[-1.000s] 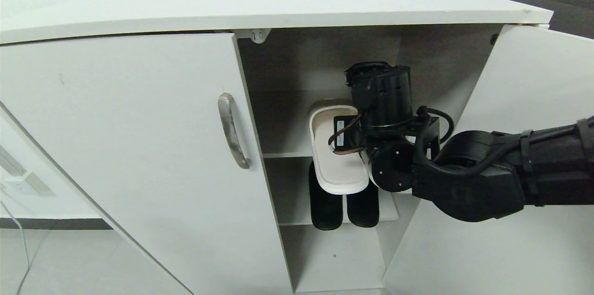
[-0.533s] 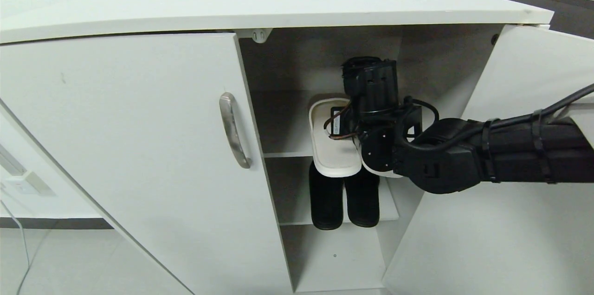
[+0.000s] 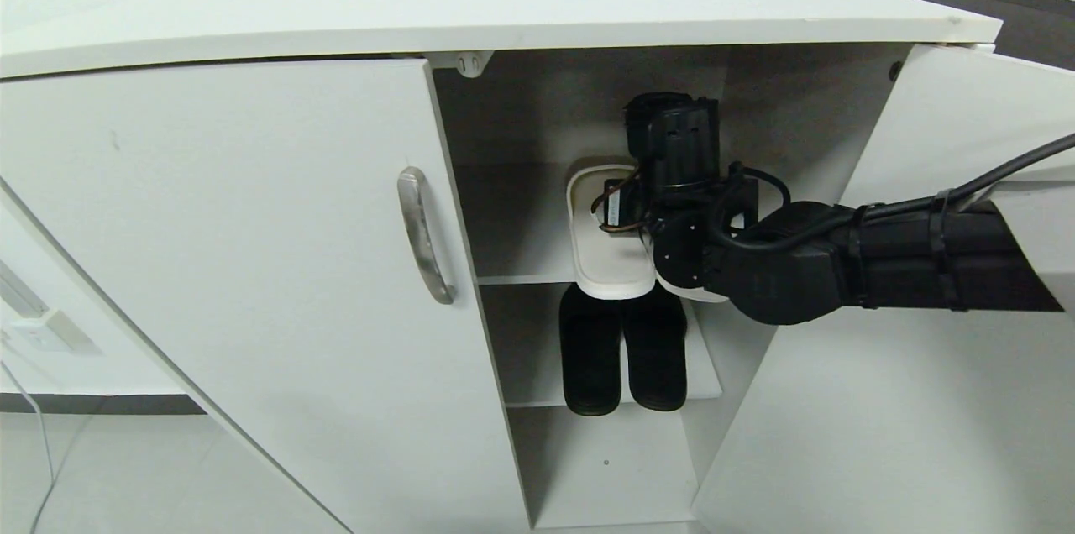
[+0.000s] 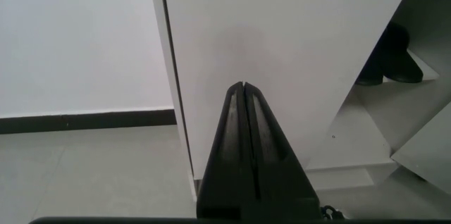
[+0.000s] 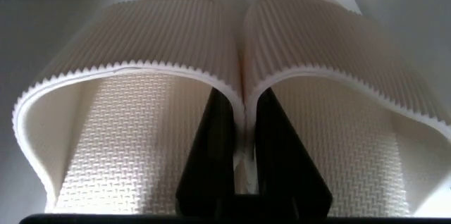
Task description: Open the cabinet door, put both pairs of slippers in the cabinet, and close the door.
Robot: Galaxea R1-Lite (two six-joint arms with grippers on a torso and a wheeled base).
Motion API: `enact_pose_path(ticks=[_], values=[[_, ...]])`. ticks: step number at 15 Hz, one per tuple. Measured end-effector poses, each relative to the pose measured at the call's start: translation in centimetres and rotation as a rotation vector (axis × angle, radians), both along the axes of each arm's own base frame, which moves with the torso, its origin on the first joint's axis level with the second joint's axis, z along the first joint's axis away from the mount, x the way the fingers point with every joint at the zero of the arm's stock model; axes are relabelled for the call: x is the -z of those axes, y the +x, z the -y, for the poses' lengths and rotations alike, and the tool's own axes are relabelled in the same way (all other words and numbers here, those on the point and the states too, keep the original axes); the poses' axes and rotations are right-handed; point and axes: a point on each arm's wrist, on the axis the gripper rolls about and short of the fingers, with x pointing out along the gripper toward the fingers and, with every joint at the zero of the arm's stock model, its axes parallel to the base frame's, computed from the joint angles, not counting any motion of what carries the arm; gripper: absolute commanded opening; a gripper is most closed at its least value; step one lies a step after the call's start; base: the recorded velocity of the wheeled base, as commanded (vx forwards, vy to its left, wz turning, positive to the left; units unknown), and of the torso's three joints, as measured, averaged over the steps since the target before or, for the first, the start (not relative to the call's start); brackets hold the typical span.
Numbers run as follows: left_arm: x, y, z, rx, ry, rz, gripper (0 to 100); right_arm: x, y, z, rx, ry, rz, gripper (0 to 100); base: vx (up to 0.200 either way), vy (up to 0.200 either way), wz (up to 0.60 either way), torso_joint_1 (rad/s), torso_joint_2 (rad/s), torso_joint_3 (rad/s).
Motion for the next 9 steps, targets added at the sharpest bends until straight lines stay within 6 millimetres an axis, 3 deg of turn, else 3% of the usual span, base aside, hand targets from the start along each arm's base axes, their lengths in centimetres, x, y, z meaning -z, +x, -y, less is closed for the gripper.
enact_pose_path(ticks=[1,2,9], values=[[0.0,0.0,0.0,0.0,0.0,0.0,0,0.08,0.09,-0.03,-0.001,0.0,-0.001,0,0.0,0.0,0.0,0.0,0.0,0.0],[0.0,0.0,0.0,0.0,0.0,0.0,0,0.17,0.16,-0.05,-0.004,-0.001,-0.003,100,0.0,0.0,0.0,0.0,0.0,0.0],[0.0,0.0,0.0,0.0,0.0,0.0,0,0.68,-0.33,-0.01,-0.013,-0.015,-0.019,100,0.0,0.0,0.0,0.0,0.0,0.0]])
